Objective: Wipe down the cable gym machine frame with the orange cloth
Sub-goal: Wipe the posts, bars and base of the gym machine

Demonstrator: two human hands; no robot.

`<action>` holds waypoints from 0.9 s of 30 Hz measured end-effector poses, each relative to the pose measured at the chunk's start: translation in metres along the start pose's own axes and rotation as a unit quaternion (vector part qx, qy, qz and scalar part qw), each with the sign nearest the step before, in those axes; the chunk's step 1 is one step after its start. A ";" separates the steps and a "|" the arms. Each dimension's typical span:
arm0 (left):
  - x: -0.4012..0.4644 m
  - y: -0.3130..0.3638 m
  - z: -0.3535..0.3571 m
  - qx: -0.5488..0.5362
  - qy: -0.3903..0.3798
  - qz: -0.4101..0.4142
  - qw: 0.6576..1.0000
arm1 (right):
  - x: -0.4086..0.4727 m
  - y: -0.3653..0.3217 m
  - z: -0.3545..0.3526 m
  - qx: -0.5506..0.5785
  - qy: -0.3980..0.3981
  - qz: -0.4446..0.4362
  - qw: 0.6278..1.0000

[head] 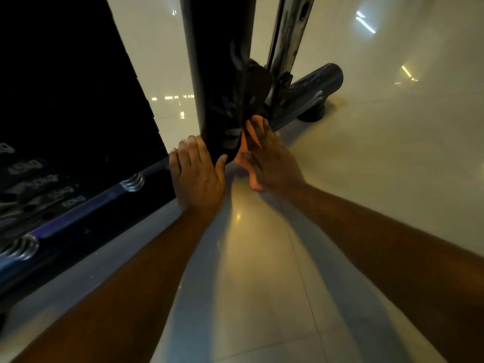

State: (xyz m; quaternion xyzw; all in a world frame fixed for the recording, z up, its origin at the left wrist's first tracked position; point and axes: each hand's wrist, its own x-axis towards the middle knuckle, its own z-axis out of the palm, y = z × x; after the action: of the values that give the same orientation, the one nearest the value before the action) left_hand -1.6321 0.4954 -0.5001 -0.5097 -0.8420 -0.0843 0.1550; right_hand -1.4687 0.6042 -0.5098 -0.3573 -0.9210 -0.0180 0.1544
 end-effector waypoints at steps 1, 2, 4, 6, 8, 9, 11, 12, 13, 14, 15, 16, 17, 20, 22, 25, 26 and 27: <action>0.000 0.001 -0.002 0.000 -0.005 -0.001 1.000 | 0.001 0.013 -0.008 -0.019 -0.018 -0.014 1.000; 0.000 0.002 -0.003 -0.001 -0.011 -0.002 1.000 | 0.002 0.025 -0.014 -0.038 -0.034 -0.019 0.999; 0.001 0.001 -0.007 -0.002 -0.031 0.001 1.000 | 0.010 0.022 -0.023 -0.053 -0.048 0.002 0.997; 0.001 0.000 -0.009 -0.010 -0.051 0.008 0.999 | 0.016 0.001 -0.027 -0.023 -0.040 0.041 0.998; 0.002 -0.001 -0.011 -0.018 -0.066 0.007 0.998 | 0.019 -0.011 -0.036 0.000 -0.084 0.050 0.995; 0.003 0.000 -0.012 -0.023 -0.072 0.010 0.997 | 0.020 -0.006 -0.042 0.002 -0.110 0.033 0.993; 0.004 -0.001 -0.013 -0.026 -0.085 0.018 0.996 | 0.026 0.014 -0.055 -0.033 -0.150 -0.033 0.988; 0.004 -0.003 -0.013 -0.032 -0.095 0.019 0.995 | 0.030 0.025 -0.060 -0.058 -0.162 -0.070 0.983; 0.005 -0.004 -0.012 -0.041 -0.105 0.021 0.993 | 0.034 0.031 -0.065 -0.073 -0.175 -0.092 0.977; 0.007 -0.004 -0.013 -0.052 -0.111 0.024 0.992 | 0.037 0.034 -0.072 -0.080 -0.201 -0.097 0.971; 0.008 -0.005 -0.013 -0.062 -0.114 0.023 0.991 | 0.039 0.032 -0.075 -0.074 -0.223 -0.087 0.968; 0.009 -0.005 -0.015 -0.072 -0.119 0.020 0.990 | 0.039 0.028 -0.076 -0.059 -0.236 -0.067 0.968; 0.010 -0.005 -0.016 -0.080 -0.122 0.019 0.989 | 0.038 0.021 -0.076 -0.030 -0.229 -0.043 0.972; 0.011 -0.007 -0.010 -0.083 -0.110 0.023 0.990 | 0.030 0.007 -0.059 0.047 -0.179 0.028 0.982; 0.013 -0.007 -0.005 -0.094 -0.111 0.027 0.989 | 0.026 0.006 -0.046 0.101 -0.126 0.041 0.986; 0.013 -0.010 0.000 -0.082 -0.132 0.020 0.988 | 0.027 0.013 -0.038 0.161 -0.079 0.016 0.984; 0.015 -0.009 0.000 -0.081 -0.146 0.016 0.986 | 0.028 0.019 -0.040 0.157 -0.091 -0.002 0.983; 0.017 -0.010 -0.003 -0.078 -0.166 0.012 0.983 | 0.030 0.025 -0.045 0.142 -0.110 -0.021 0.984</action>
State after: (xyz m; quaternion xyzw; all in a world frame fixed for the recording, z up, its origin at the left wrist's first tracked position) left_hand -1.6482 0.5041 -0.4913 -0.5374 -0.8407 -0.0614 -0.0262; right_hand -1.4611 0.6359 -0.4597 -0.3122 -0.9327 0.1492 0.1012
